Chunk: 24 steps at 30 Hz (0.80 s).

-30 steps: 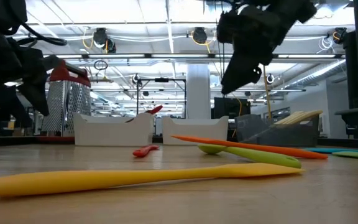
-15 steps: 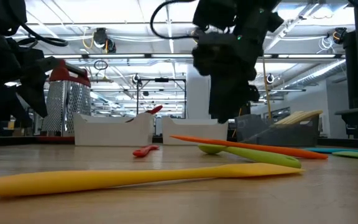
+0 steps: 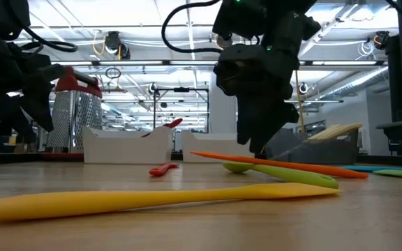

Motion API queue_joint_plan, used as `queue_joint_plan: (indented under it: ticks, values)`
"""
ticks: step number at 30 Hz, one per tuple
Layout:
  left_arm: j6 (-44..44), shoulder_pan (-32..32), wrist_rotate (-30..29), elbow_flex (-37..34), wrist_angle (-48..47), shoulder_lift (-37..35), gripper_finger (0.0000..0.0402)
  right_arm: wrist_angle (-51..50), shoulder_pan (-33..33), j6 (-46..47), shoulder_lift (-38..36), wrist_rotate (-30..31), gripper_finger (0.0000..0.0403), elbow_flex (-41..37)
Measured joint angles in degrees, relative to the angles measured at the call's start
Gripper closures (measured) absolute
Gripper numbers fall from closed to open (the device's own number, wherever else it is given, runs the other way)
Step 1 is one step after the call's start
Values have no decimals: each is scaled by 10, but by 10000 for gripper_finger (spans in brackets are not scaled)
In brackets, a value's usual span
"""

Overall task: Pick & Place Kitchen Items
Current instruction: Put the orange spatula into the right white bin

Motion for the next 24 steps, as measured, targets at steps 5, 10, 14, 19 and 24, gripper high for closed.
queue_joint_plan:
  ticks: [5,10,14,19,24]
  values:
    - [2,0,0,0,0,0,183,-4,12,-71,0,14,222,0]
    - [8,0,0,0,0,0,181,-24,21,-156,0,14,222,0]
    - [15,0,0,0,0,0,183,-20,21,-204,0,14,222,0]
    - [17,0,-5,0,0,0,182,-27,23,-256,0,12,222,-1]
    - [17,0,-21,0,-2,0,181,-41,23,-310,0,11,222,-1]
